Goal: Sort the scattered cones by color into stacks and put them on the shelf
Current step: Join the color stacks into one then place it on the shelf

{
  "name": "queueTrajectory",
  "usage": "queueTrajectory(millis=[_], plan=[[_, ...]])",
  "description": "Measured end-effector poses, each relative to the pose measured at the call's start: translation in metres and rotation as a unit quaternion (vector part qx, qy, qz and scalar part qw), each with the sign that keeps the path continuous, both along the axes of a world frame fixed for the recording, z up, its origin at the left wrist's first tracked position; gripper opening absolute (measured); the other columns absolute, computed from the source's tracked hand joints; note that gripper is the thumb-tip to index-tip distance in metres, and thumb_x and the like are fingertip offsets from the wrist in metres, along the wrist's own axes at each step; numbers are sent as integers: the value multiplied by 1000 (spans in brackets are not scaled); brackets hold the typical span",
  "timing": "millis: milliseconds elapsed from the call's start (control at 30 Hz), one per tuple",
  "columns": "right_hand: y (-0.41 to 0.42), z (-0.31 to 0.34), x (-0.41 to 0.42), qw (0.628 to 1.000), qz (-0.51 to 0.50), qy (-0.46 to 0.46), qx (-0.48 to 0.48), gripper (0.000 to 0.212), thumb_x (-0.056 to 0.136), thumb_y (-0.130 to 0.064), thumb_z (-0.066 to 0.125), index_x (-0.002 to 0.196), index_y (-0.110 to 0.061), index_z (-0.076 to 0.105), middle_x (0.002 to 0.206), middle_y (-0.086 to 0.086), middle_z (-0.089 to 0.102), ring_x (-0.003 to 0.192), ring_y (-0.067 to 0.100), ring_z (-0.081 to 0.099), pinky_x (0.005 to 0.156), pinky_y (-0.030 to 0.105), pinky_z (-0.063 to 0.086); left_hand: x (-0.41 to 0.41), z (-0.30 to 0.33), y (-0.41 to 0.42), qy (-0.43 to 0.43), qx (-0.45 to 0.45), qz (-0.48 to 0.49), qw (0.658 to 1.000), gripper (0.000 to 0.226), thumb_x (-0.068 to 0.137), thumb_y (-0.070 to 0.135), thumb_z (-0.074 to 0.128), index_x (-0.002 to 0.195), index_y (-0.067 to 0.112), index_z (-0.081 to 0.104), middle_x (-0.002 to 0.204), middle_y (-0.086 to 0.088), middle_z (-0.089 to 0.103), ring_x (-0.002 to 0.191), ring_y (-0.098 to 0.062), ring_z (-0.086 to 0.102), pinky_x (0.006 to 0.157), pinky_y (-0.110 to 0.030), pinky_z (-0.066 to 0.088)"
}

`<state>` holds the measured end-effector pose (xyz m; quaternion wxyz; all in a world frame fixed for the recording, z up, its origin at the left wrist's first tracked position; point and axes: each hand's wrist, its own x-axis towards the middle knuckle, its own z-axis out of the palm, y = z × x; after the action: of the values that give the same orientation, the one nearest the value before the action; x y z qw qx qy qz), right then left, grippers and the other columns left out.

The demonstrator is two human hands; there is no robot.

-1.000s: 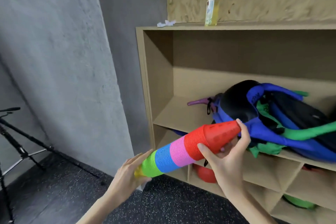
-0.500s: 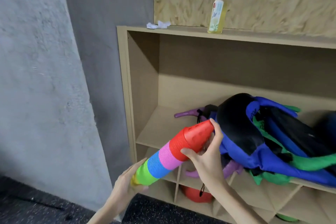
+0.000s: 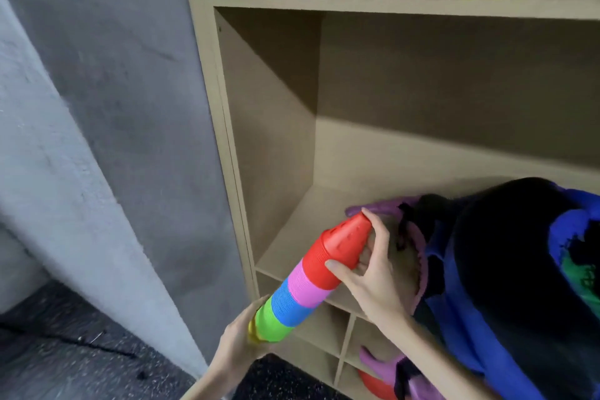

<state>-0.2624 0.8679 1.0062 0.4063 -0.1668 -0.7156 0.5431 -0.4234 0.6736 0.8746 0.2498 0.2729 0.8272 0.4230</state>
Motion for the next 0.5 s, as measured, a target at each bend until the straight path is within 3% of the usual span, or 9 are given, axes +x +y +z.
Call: queueTrajectory(millis=[67, 167, 333, 400, 500], plan=[[27, -11, -21, 1000, -2, -5, -4, 93, 74, -31, 84, 148, -51, 32, 159, -3, 39, 143, 18, 45, 115, 54, 41, -18, -13, 20, 10, -13, 15, 1000, 86, 65, 15, 82, 111, 80, 49, 107, 33, 71, 100, 7, 68, 81, -20, 57], [61, -25, -47, 1000, -9, -4, -30, 91, 78, -19, 85, 148, -46, 33, 156, -4, 41, 143, 16, 45, 117, 53, 40, -33, -30, 49, 27, -36, 11, 999, 76, 65, 22, 80, 113, 74, 52, 103, 37, 69, 98, 8, 68, 75, -9, 50], [102, -38, -88, 999, 5, -33, -35, 88, 75, -31, 84, 146, -47, 35, 153, -7, 45, 139, 15, 50, 115, 54, 40, -56, -48, 83, -15, -77, 29, 996, 74, 66, 40, 70, 129, 68, 46, 101, 26, 73, 96, 2, 70, 86, -23, 55], [115, -46, -106, 999, 11, -43, -30, 88, 76, -31, 84, 147, -44, 34, 153, -6, 45, 140, 17, 49, 115, 56, 40, -70, -61, 99, -7, -82, 10, 997, 74, 66, 42, 68, 134, 62, 48, 104, 23, 72, 100, -2, 68, 84, -17, 51], [136, -59, -135, 998, -4, -56, -10, 88, 77, -31, 85, 148, -43, 34, 152, -8, 46, 140, 19, 49, 115, 58, 39, -88, -80, 122, -23, -18, -2, 1000, 70, 65, 44, 74, 128, 59, 46, 105, 33, 66, 102, 3, 63, 75, 3, 40]])
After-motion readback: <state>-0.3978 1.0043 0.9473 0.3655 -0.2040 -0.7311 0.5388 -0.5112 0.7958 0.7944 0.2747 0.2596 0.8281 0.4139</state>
